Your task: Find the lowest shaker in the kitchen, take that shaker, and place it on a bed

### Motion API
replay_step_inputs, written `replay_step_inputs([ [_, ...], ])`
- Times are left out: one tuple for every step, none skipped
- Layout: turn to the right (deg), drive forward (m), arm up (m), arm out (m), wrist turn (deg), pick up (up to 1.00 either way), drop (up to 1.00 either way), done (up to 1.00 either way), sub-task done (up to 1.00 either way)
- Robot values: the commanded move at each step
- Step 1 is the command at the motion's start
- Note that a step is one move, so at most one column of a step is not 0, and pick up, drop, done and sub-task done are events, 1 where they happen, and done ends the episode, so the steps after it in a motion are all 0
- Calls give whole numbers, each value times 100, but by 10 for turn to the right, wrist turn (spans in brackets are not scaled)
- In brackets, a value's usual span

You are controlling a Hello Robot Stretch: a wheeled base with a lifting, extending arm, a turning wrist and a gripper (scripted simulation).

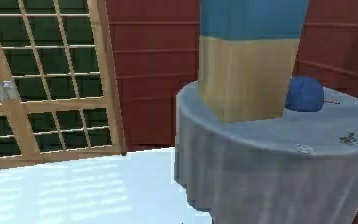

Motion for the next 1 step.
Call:
replay_step_inputs([
  [-450, 0, 0, 0, 0, 0, 0, 0, 0],
])
